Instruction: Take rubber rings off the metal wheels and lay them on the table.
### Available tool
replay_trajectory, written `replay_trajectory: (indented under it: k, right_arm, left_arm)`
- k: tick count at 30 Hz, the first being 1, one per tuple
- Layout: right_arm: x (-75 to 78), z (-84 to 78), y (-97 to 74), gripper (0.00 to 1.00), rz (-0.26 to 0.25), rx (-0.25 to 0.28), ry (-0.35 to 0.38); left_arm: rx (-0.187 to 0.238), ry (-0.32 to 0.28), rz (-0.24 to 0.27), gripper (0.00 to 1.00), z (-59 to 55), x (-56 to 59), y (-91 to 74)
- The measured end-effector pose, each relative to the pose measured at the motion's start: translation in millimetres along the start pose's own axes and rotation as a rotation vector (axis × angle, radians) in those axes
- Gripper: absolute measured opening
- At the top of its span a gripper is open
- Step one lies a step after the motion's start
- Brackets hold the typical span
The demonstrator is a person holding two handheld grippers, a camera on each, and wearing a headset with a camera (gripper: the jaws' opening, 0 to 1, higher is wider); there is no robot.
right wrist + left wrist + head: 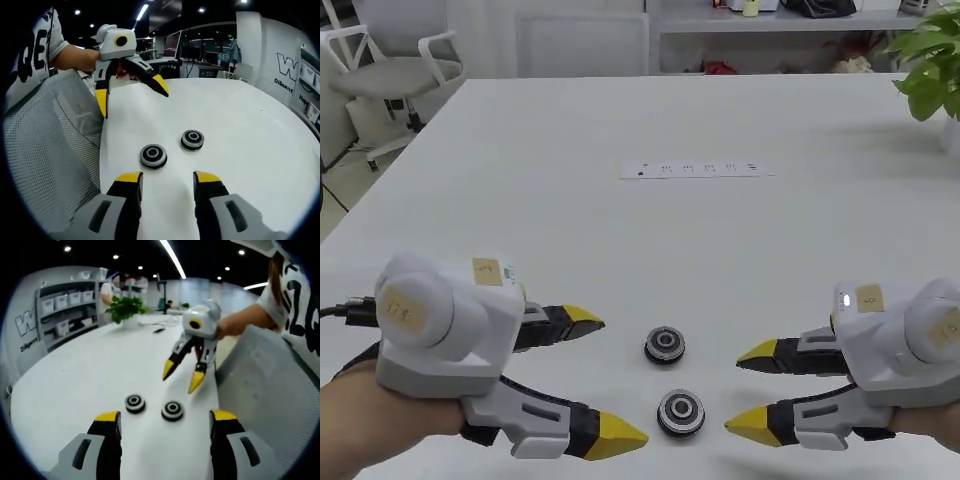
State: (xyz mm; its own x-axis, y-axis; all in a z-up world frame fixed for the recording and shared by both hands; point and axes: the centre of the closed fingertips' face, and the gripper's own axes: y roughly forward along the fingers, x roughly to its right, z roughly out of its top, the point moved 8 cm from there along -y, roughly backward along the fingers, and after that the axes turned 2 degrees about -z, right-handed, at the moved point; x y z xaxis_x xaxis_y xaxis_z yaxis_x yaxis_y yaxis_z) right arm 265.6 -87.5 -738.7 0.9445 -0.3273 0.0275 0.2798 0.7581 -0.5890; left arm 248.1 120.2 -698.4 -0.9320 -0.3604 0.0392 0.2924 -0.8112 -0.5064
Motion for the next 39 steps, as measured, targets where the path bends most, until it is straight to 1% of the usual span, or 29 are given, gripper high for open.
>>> replay_trajectory:
  k: [3, 6, 17, 24, 31, 34, 39]
  right_arm:
    - [-1.0, 0.7, 1.7, 0.37, 0.008, 0.001, -0.003]
    - [-1.0, 1.2, 2.6, 0.36, 0.013, 0.002, -0.013]
    - [-1.2, 4.7, 9.4, 0.35, 0.037, 0.002, -0.031]
    - [-2.1, 5.2, 12.8, 0.34, 0.053, 0.001, -0.033]
    - [-3.5, 5.1, 14.8, 0.33, 0.062, 0.005, -0.033]
    - [-3.8, 4.9, 15.3, 0.32, 0.064, 0.006, -0.034]
    - [-4.8, 4.6, 15.4, 0.32, 0.068, 0.008, -0.029]
  left_arm:
    - [-0.009, -0.003, -0.012, 0.72, -1.5, 0.6, 4.0]
    - [-0.005, -0.013, -0.026, 0.69, -1.1, 1.4, 6.3]
    - [-0.024, -0.017, -0.051, 0.65, -3.1, 1.7, 16.8]
    - [-0.027, -0.025, -0.066, 0.59, -4.3, 1.4, 22.4]
    - [-0.045, -0.016, -0.087, 0.54, -5.5, 3.2, 31.3]
    - [-0.056, -0.012, -0.105, 0.50, -6.2, 5.6, 36.0]
    - [-0.069, -0.007, -0.114, 0.49, -7.6, 6.3, 40.9]
